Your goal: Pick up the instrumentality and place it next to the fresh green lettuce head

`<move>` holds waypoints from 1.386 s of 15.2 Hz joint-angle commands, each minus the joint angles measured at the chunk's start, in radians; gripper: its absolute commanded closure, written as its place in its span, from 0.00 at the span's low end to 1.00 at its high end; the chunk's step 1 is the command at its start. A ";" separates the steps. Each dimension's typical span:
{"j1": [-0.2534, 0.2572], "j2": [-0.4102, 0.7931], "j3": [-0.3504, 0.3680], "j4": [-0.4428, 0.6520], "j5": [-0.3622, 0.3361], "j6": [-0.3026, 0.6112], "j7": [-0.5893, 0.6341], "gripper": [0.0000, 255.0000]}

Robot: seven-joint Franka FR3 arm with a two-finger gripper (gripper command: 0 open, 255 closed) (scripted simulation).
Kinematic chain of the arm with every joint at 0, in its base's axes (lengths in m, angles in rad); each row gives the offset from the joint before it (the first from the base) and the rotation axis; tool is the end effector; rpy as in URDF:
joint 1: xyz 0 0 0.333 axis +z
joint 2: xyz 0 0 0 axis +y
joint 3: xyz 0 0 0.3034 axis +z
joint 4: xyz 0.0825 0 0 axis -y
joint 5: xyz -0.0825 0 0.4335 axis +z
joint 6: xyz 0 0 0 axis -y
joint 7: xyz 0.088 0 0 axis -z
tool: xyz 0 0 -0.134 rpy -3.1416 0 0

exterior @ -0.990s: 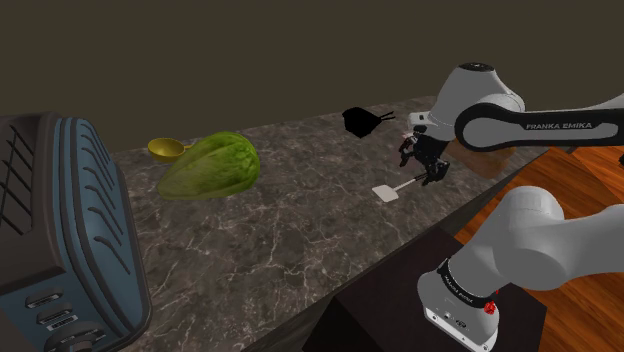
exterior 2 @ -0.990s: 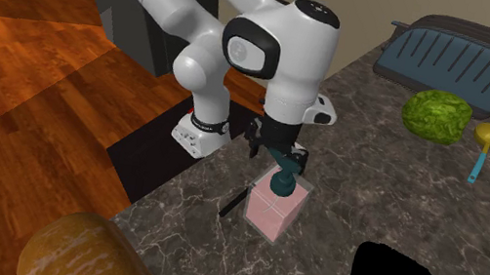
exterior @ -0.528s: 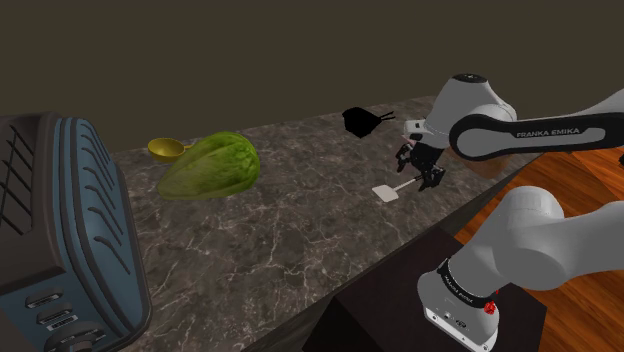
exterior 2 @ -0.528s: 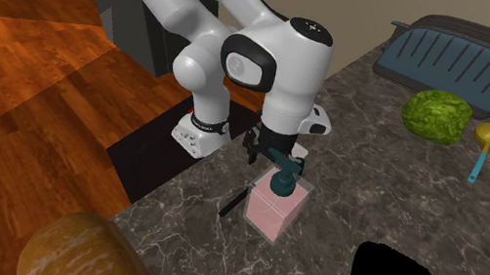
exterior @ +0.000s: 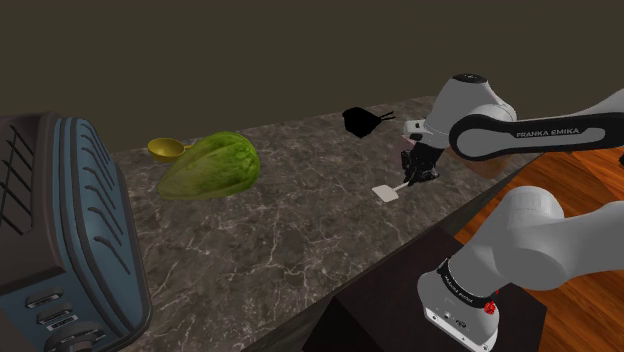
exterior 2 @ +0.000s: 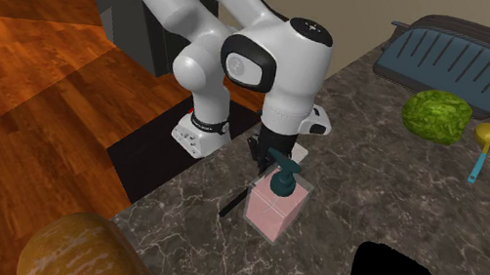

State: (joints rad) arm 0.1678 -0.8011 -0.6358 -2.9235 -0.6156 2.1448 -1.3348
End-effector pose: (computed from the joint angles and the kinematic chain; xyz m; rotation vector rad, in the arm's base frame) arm 0.3258 -0.1180 0.2754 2.3790 1.9840 -0.0784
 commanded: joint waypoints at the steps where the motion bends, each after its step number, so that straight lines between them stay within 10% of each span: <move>1: 0.000 0.000 0.000 0.000 0.000 0.000 0.000 1.00; 21: 0.021 -0.125 0.109 0.134 0.108 -0.255 -0.029 1.00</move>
State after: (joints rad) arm 0.1856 -0.9237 -0.5337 -2.8002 -0.5152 1.9039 -1.3635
